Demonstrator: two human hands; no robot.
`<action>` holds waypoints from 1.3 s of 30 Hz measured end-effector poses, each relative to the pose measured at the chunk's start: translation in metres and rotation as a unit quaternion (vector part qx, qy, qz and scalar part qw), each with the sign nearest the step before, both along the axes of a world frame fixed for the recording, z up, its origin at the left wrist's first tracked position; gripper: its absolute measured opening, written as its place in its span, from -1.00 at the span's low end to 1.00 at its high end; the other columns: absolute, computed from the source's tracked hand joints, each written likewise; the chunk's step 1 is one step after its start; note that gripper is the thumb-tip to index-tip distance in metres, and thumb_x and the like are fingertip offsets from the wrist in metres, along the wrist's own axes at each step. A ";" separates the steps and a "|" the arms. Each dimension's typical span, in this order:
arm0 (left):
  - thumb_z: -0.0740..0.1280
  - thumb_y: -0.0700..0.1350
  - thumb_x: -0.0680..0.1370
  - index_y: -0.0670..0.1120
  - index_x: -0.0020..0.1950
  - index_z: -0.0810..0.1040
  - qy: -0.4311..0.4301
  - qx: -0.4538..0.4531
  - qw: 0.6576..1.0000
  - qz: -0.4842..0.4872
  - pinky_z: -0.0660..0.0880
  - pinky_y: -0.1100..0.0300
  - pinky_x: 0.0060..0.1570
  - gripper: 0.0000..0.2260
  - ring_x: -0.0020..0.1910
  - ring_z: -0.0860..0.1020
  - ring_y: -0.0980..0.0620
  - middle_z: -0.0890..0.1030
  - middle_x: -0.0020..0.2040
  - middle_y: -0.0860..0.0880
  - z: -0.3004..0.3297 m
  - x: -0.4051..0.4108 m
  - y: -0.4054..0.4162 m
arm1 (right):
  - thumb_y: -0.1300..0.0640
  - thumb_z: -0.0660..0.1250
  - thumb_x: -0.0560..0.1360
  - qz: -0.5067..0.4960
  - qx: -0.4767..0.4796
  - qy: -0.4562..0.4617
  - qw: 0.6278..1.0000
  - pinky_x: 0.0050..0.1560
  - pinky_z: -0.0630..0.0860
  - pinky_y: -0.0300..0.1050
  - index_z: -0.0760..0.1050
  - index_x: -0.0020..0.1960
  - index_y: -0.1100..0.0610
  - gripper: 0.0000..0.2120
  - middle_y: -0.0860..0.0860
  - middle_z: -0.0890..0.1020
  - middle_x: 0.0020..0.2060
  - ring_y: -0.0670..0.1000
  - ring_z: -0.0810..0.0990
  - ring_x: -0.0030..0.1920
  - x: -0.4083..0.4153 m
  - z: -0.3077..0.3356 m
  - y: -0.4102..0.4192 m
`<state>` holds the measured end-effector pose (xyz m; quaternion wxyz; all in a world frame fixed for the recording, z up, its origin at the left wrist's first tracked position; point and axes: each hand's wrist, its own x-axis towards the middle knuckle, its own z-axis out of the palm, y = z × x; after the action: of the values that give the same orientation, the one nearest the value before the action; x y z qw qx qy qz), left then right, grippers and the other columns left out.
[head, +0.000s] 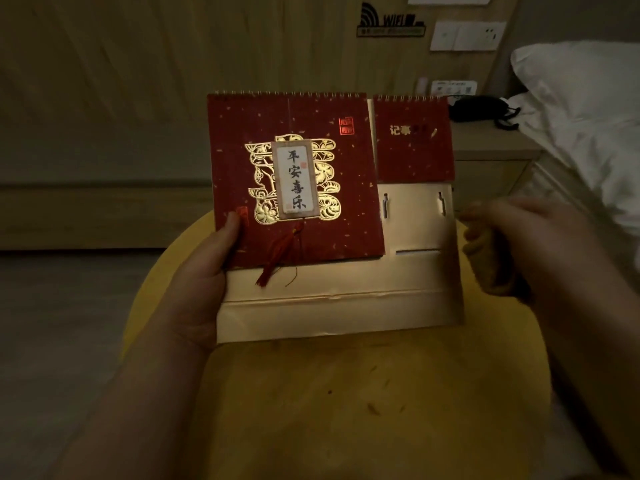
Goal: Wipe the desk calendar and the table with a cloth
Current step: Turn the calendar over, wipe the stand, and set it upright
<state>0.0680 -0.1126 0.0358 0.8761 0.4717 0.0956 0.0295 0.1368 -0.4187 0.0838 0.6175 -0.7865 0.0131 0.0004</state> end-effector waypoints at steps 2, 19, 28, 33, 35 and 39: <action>0.32 0.16 0.54 0.02 0.13 0.79 0.001 0.003 1.000 0.004 0.71 -0.06 -0.14 -0.64 0.08 0.76 -0.16 0.76 0.18 -0.14 0.001 0.000 -0.002 | 0.08 0.43 0.58 0.018 -0.010 -0.029 0.999 -0.54 0.39 -0.16 0.70 -0.17 0.12 -0.81 0.04 0.53 -0.54 0.03 0.45 -0.59 0.000 0.001 0.004; 0.36 0.10 0.52 0.03 0.18 0.72 -0.009 0.142 0.987 0.074 0.68 0.11 -0.13 -0.69 0.05 0.76 -0.03 0.79 0.10 -0.03 0.004 -0.001 -0.009 | -0.10 0.54 0.36 0.086 -0.023 0.031 0.996 -0.52 0.55 -0.13 0.68 -0.18 0.07 -0.76 -0.01 0.66 -0.43 -0.04 0.65 -0.50 -0.004 0.016 -0.003; 0.40 0.13 0.49 0.27 0.16 0.32 -0.068 0.303 0.937 0.163 0.63 -0.18 0.19 -0.66 0.29 0.61 -0.05 0.49 0.36 0.01 0.022 0.005 -0.035 | -0.31 0.53 0.32 0.084 0.061 -0.083 0.991 -0.47 0.48 -0.03 0.64 -0.12 -0.07 -0.66 -0.08 0.62 -0.44 -0.04 0.52 -0.56 -0.016 0.013 -0.035; 0.43 0.00 0.61 0.00 0.38 0.46 -0.051 0.262 0.947 0.178 0.66 0.21 -0.12 -0.64 0.06 0.73 0.12 0.66 0.25 0.00 0.048 0.023 -0.051 | -0.10 0.47 0.55 0.083 0.051 -0.143 0.985 -0.49 0.46 -0.14 0.61 -0.10 -0.12 -0.90 -0.09 0.61 -0.45 -0.10 0.51 -0.56 -0.005 0.014 -0.052; 0.39 -0.10 0.66 -0.11 0.42 0.47 -0.048 0.192 0.965 0.170 0.70 0.12 -0.08 -0.65 0.08 0.75 0.05 0.72 0.22 -0.05 0.062 0.037 -0.059 | -0.02 0.44 0.59 0.080 0.049 -0.153 0.984 -0.44 0.49 -0.08 0.58 -0.12 -0.14 -0.88 -0.07 0.61 -0.44 -0.07 0.53 -0.53 0.004 0.014 -0.058; 0.35 -0.21 0.67 -0.16 0.31 0.55 -0.070 0.183 0.975 0.110 0.71 0.07 -0.10 -0.78 0.05 0.76 -0.04 0.79 0.06 -0.04 0.073 0.063 -0.072 | 0.11 0.43 0.61 0.081 0.028 -0.171 0.982 -0.59 0.47 -0.19 0.57 -0.09 -0.09 -0.86 -0.04 0.61 -0.46 -0.05 0.56 -0.55 0.023 0.011 -0.068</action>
<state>0.1307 -0.1848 0.1088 0.7711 0.6072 0.0781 0.1752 0.1596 -0.4867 0.0950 0.6301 -0.7561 -0.1561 -0.0836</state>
